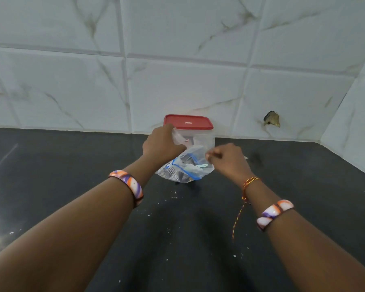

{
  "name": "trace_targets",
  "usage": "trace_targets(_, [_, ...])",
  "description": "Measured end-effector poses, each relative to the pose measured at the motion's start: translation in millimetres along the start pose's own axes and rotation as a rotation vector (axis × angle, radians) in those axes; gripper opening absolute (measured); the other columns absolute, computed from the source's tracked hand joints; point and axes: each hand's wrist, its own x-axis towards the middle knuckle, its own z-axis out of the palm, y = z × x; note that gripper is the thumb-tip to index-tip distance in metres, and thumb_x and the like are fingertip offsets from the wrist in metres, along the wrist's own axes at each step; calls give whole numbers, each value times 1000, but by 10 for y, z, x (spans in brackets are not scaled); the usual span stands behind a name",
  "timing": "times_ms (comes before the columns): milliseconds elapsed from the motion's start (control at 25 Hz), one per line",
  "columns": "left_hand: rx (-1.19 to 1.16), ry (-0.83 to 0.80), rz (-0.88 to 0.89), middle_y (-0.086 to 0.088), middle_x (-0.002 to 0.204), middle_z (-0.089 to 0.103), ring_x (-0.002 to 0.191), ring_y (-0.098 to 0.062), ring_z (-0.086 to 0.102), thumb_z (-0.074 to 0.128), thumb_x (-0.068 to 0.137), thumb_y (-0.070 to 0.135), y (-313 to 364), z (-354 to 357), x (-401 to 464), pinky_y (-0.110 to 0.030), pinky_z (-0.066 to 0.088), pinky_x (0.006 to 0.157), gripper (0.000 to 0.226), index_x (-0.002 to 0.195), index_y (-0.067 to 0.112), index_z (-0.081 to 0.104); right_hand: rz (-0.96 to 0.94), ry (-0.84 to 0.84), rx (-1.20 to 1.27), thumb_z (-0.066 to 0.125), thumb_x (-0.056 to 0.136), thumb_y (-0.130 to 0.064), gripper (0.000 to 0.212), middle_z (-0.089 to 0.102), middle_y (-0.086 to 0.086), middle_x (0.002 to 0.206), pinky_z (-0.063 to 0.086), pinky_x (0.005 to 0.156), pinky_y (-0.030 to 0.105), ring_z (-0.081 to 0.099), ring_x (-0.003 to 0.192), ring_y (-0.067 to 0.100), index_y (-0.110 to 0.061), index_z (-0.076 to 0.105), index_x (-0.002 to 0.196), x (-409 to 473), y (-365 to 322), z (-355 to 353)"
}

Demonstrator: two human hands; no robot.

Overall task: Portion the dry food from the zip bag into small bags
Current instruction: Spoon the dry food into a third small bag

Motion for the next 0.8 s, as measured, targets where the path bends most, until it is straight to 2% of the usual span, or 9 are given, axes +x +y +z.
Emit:
trace_targets(40, [7,-21,-78,-4,112,61,105,-27,59,71,71,41,-24,70,-49,-34,47,80,54,116,15,54,2,-39,-191,55,91,-25,25,72,8,99,52,78,33,65,85,20,-12,72,102,-24,56,119])
trace_targets(120, [-14,-58,-189,-1,99,57,98,-24,60,71,70,51,-29,214,-137,-31,43,72,58,111,13,55,50,-63,-330,50,93,-33,30,70,8,101,54,75,32,65,88,24,-14,70,104,-36,61,305])
trace_targets(200, [-64,-50,-275,0,97,57,95,-23,61,72,70,50,-67,335,-179,-30,42,68,57,110,12,55,104,-18,-322,52,92,-34,30,69,9,102,56,77,35,66,90,25,-11,67,105,-15,6,421])
trace_targets(360, [-173,-12,-356,-8,106,63,85,-19,56,75,71,34,-261,446,-166,-29,43,67,49,107,8,55,133,37,-308,56,90,-27,25,68,10,104,57,75,36,66,93,26,-9,66,104,13,-97,534])
trace_targets(560, [-298,-57,-409,-9,101,61,87,-21,57,77,64,24,-427,494,-216,-33,50,76,44,98,8,54,-40,71,-364,49,94,-20,22,67,11,105,46,71,30,63,96,26,-10,64,108,-113,-234,544])
trace_targets(640, [-340,-70,-431,-8,96,60,85,-21,57,77,64,22,-460,487,-260,-33,50,72,40,94,8,54,-36,38,-271,54,91,-16,22,70,10,101,48,71,27,64,91,23,-9,69,106,-145,-282,552])
trace_targets(720, [-362,-87,-443,-7,91,57,82,-20,55,75,66,22,-471,460,-300,-30,46,68,36,93,9,54,-9,6,-182,61,87,-17,18,72,8,91,46,64,20,64,81,18,-8,73,96,-206,-327,554])
trace_targets(800, [-402,-103,-463,-8,91,57,82,-20,55,75,68,19,-467,423,-328,-30,45,68,35,95,8,56,-21,12,-235,58,89,-16,19,70,9,95,43,65,20,65,86,20,-8,71,100,-286,-369,536])
